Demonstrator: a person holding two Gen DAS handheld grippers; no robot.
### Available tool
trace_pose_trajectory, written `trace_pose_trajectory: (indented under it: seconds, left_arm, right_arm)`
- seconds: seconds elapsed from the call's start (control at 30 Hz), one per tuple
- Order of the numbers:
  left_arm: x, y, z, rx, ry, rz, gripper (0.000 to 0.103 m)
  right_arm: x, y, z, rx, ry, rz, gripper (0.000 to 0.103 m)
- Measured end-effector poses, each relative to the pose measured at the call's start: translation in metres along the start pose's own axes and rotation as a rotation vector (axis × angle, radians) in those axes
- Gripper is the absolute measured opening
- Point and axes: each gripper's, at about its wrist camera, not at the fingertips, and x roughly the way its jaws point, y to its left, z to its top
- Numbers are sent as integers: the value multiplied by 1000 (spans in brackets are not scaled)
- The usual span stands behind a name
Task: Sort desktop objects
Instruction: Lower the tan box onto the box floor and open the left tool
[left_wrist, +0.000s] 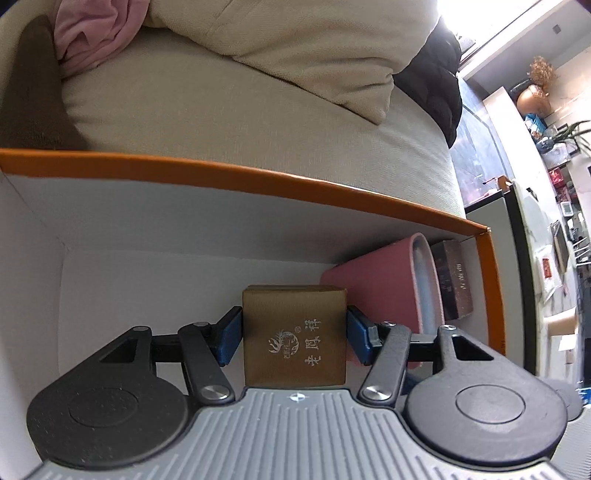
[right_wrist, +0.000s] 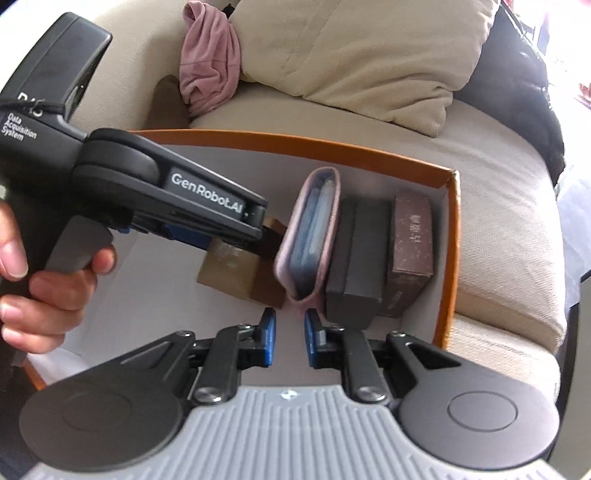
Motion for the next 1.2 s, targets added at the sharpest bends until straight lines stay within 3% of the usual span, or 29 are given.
trace_pose_trajectory:
  seconds: [0.33, 0.5, 0.6, 0.7, 0.87, 1.0, 1.07, 1.2]
  left_arm:
    - [-4, 9, 1, -61, -18, -82, 71]
    - [-16, 7, 0, -28, -43, -62, 71]
    - [-25, 9, -1, -5, -75, -26, 63]
    - [-19, 13, 0, -15, -52, 24, 51]
    - [-4, 23, -3, -66, -15, -9, 51]
    - [3, 25, -3, -94, -22, -20, 60]
    - [7, 26, -4, -103, -20, -22, 71]
    - [22, 32, -6, -158, 26, -110, 76]
  right_arm:
    - [12, 11, 3, 36, 50, 81, 19]
    - [25, 23, 12, 39, 63, 76, 18]
    - [32, 29, 20, 47, 65, 71, 18]
    - [36, 33, 23, 56, 72, 51, 19]
    - [36, 30, 20, 49, 55, 13, 19]
    - [37, 24, 21, 67, 57, 7, 19]
    - [34, 19, 17, 74, 62, 13, 19]
    - [39, 17, 17, 93, 68, 32, 19]
